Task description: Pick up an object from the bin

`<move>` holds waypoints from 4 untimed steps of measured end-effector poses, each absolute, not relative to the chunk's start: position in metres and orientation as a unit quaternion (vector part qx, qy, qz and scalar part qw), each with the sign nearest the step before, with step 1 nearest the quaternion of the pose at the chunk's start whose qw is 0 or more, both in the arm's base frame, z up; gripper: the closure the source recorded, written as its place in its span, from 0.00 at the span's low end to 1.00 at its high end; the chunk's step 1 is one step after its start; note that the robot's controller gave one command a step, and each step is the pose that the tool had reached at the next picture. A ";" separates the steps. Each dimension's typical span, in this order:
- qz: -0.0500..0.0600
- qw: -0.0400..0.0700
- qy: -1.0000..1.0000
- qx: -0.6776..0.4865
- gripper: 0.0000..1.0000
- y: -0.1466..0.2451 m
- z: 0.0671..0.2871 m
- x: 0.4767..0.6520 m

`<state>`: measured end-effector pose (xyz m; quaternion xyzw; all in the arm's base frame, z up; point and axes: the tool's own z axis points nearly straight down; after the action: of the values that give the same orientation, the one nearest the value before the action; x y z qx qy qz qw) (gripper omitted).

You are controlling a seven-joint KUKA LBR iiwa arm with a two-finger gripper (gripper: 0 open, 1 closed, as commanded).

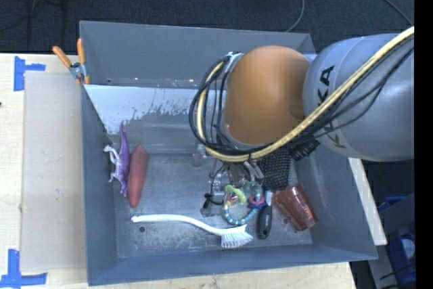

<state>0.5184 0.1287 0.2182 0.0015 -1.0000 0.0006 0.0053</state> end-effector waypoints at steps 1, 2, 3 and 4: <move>0.000 0.001 -1.000 0.000 0.00 0.128 0.222 0.520; 0.000 0.004 -1.000 0.015 0.00 0.098 0.194 0.502; 0.000 0.003 -1.000 0.026 0.00 0.075 0.154 0.517; 0.000 0.005 -0.997 0.081 0.00 0.060 0.139 0.501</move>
Offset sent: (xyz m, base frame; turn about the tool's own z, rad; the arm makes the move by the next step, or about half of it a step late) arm -0.0235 -0.0438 -0.0359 -0.0346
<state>0.5009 0.0605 0.1388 0.0810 -0.9967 0.0000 0.0051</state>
